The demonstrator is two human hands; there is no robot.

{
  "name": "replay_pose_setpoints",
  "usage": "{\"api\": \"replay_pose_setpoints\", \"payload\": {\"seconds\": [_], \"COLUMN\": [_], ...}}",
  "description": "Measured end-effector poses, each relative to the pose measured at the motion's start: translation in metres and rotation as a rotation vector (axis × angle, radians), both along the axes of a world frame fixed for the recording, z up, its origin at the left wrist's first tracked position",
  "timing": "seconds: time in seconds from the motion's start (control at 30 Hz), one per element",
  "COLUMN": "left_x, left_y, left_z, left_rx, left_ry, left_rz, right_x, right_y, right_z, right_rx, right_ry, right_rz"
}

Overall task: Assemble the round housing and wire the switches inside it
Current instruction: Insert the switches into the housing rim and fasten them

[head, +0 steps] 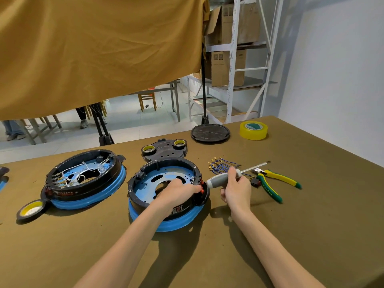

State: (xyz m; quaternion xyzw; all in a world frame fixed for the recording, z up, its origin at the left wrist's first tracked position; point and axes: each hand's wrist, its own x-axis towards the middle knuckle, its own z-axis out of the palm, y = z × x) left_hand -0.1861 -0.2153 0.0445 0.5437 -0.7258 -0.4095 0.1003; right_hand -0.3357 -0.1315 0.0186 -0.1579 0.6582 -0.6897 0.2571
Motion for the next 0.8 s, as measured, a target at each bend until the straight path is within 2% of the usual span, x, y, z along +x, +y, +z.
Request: {"api": "replay_pose_setpoints", "payload": {"seconds": [0.13, 0.27, 0.4, 0.5, 0.63, 0.73, 0.8], "left_x": [0.0, 0.001, 0.004, 0.006, 0.004, 0.005, 0.005], "left_y": [0.002, 0.005, 0.007, 0.007, 0.009, 0.011, 0.012], "left_z": [0.002, 0.002, 0.006, 0.01, 0.015, 0.017, 0.019], "left_rx": [-0.008, 0.004, 0.009, 0.04, 0.017, 0.024, 0.005], "left_ry": [-0.01, 0.008, 0.017, 0.051, 0.026, 0.041, 0.029], "left_rz": [0.025, 0.027, 0.032, 0.043, 0.077, 0.09, 0.079], "right_x": [0.015, 0.011, 0.026, 0.016, 0.032, 0.026, 0.032], "right_y": [0.004, 0.009, 0.012, 0.014, 0.014, 0.013, 0.012], "right_z": [-0.01, -0.002, -0.008, -0.003, -0.012, -0.009, -0.009], "right_rx": [-0.013, -0.138, -0.122, -0.195, -0.164, -0.225, -0.217], "right_ry": [0.114, 0.167, 0.242, 0.229, 0.365, 0.357, 0.363], "right_rz": [-0.014, -0.129, -0.007, -0.104, 0.066, -0.022, 0.016]}}
